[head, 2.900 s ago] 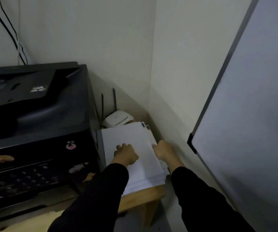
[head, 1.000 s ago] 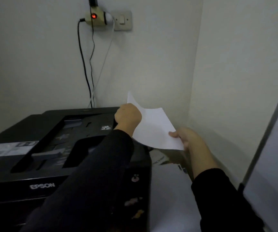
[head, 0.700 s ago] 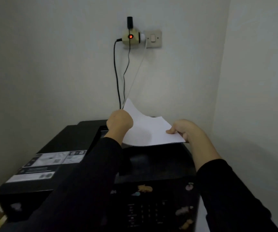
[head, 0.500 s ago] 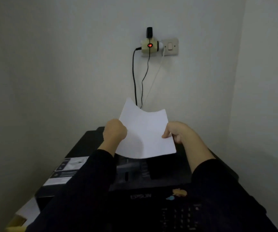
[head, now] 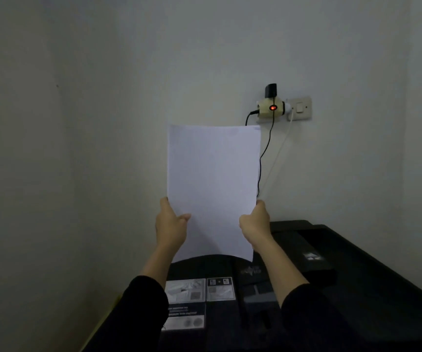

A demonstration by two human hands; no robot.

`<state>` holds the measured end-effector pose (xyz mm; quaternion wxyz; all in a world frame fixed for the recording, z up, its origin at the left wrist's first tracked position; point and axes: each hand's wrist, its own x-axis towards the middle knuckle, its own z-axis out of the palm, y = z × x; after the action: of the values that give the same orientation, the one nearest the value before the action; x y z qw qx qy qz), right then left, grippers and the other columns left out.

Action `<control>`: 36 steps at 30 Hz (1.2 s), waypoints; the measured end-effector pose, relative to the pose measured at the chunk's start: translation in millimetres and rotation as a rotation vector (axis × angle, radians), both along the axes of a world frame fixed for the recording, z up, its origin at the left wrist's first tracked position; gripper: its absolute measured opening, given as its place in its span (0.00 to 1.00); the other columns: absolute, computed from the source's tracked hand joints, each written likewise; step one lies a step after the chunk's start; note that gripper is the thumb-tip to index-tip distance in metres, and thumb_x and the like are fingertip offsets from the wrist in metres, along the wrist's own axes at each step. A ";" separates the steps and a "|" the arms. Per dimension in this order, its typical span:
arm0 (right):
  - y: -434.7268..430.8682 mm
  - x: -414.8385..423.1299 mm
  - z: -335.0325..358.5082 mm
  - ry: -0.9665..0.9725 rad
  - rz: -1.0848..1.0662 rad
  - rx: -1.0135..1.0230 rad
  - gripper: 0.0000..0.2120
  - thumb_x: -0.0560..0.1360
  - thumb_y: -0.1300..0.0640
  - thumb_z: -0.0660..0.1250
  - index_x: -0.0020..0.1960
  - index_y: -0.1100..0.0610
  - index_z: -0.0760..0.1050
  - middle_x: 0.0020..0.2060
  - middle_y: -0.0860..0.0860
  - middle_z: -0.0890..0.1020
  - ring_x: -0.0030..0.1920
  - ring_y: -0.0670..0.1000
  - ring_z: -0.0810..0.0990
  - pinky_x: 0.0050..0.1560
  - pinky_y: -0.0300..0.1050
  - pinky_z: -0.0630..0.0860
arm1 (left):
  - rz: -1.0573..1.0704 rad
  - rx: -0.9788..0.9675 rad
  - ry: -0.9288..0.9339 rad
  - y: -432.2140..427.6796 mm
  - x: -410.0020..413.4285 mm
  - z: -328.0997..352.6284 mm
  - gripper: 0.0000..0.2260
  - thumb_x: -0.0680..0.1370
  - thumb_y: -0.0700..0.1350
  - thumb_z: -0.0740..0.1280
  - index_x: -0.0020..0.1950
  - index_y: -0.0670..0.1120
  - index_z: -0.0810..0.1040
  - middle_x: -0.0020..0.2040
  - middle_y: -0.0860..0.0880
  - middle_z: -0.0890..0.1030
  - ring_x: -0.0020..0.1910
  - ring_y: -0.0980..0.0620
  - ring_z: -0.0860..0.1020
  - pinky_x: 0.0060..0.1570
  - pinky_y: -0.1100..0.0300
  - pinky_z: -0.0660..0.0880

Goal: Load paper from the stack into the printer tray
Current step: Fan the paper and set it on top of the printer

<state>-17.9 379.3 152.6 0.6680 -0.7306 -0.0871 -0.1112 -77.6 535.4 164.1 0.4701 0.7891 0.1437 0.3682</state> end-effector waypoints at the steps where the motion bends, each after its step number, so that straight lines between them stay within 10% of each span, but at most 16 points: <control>1: 3.8 0.1 -4.7 -0.003 0.006 -0.013 0.21 0.74 0.74 0.57 0.65 0.65 0.65 0.56 0.59 0.75 0.48 0.52 0.74 0.48 0.42 0.73 | -0.011 -0.002 0.008 4.7 -0.4 -5.7 0.20 0.76 0.35 0.67 0.66 0.39 0.67 0.62 0.40 0.76 0.60 0.42 0.75 0.51 0.61 0.67; 10: 14.0 11.6 -34.4 0.037 0.035 0.082 0.16 0.75 0.61 0.68 0.61 0.63 0.71 0.54 0.56 0.79 0.48 0.53 0.77 0.47 0.44 0.73 | -0.056 -0.174 -0.137 19.1 8.3 -28.7 0.06 0.79 0.44 0.66 0.53 0.43 0.74 0.44 0.53 0.77 0.47 0.50 0.75 0.46 0.60 0.69; 20: 16.5 14.9 -24.8 -0.075 0.027 0.073 0.17 0.75 0.66 0.66 0.63 0.62 0.74 0.56 0.57 0.80 0.50 0.52 0.77 0.51 0.41 0.72 | -0.002 -0.103 -0.220 25.3 11.9 -24.3 0.17 0.77 0.38 0.68 0.65 0.39 0.72 0.61 0.43 0.79 0.59 0.45 0.78 0.61 0.54 0.73; 36: 22.0 18.1 -43.3 0.011 -0.002 0.035 0.17 0.78 0.64 0.63 0.66 0.62 0.70 0.61 0.58 0.78 0.57 0.56 0.77 0.57 0.43 0.71 | -0.007 -0.041 -0.083 18.4 16.8 -43.2 0.11 0.80 0.38 0.63 0.59 0.36 0.67 0.60 0.38 0.77 0.57 0.43 0.77 0.51 0.61 0.69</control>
<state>0.2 401.3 109.3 0.6810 -0.7195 -0.0807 -0.1094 -60.9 553.7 121.0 0.4930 0.7640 0.1287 0.3959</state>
